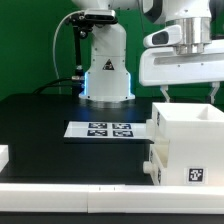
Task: Assemble drawer
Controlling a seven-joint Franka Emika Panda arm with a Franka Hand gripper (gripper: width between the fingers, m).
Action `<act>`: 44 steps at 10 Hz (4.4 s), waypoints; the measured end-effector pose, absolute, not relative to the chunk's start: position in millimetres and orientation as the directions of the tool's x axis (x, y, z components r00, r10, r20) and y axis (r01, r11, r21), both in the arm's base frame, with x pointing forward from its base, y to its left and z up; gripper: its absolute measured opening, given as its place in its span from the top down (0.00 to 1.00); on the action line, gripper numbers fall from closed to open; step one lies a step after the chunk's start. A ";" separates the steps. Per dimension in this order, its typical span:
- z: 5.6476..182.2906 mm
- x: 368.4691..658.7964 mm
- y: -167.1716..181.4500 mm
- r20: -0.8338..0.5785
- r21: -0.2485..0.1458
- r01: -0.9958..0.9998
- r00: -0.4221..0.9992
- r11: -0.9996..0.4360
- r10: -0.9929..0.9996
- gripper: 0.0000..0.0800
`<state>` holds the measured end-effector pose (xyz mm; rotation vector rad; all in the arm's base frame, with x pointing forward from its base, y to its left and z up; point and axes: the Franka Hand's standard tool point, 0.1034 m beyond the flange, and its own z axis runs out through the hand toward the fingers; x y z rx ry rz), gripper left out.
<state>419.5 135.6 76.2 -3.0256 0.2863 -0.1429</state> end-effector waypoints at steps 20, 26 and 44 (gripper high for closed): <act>37.5 437.0 162.8 -0.053 -0.175 -0.693 0.716 -0.699 -0.696 0.19; 19.9 432.1 155.4 -0.046 -0.155 -0.658 0.750 -0.737 -0.660 0.50; 82.3 463.1 19.5 0.119 -0.122 0.069 0.991 -0.990 0.055 0.95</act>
Offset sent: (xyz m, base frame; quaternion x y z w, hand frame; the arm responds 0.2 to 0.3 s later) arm 0.0000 0.0000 0.0000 0.0000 0.0000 0.0000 1.0000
